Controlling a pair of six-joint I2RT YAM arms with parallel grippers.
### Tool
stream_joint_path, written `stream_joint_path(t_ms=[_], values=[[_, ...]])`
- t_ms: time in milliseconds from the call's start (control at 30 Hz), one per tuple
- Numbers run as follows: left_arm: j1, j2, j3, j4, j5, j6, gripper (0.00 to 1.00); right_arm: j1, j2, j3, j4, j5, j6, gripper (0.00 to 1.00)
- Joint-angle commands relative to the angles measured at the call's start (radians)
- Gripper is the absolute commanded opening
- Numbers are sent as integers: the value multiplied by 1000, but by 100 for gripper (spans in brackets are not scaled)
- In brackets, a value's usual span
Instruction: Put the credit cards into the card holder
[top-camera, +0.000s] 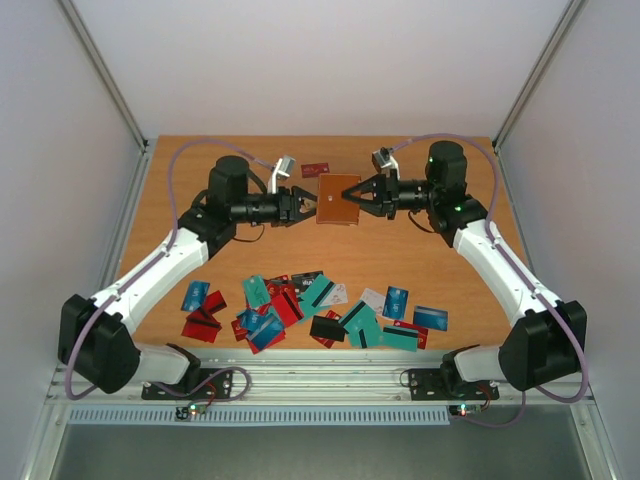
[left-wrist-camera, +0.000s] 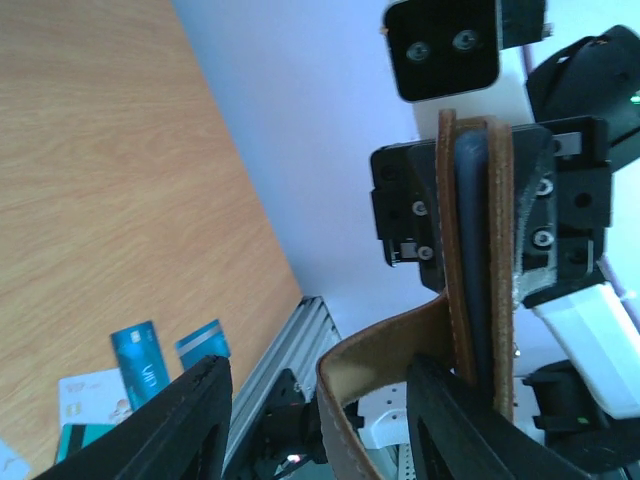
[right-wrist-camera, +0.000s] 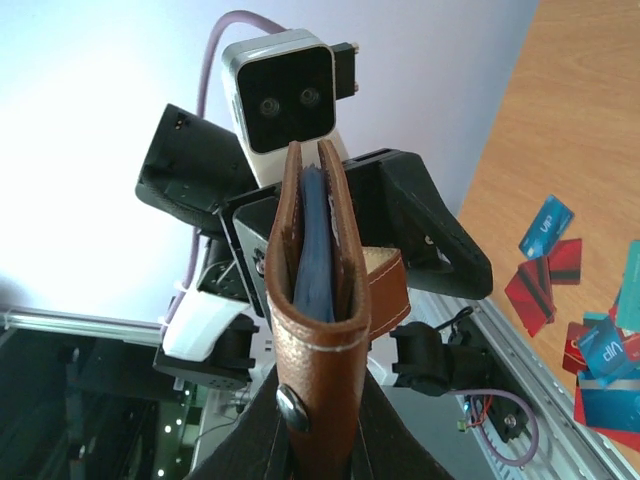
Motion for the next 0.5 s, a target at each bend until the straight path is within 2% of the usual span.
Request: stream_joint_path(t_ms=[0, 200, 367, 467], values=[[-1, -4, -16, 360, 145, -167, 49, 8, -9, -8, 82, -25, 48, 3], [1, 35, -42, 606, 203, -346, 31, 8, -5, -6, 75, -23, 38, 5], [3, 53, -40, 657, 218, -405, 1, 8, -3, -3, 34, -8, 10, 8], [8, 52, -46, 637, 204, -402, 0, 4, -2, 15, -61, 15, -48, 11]])
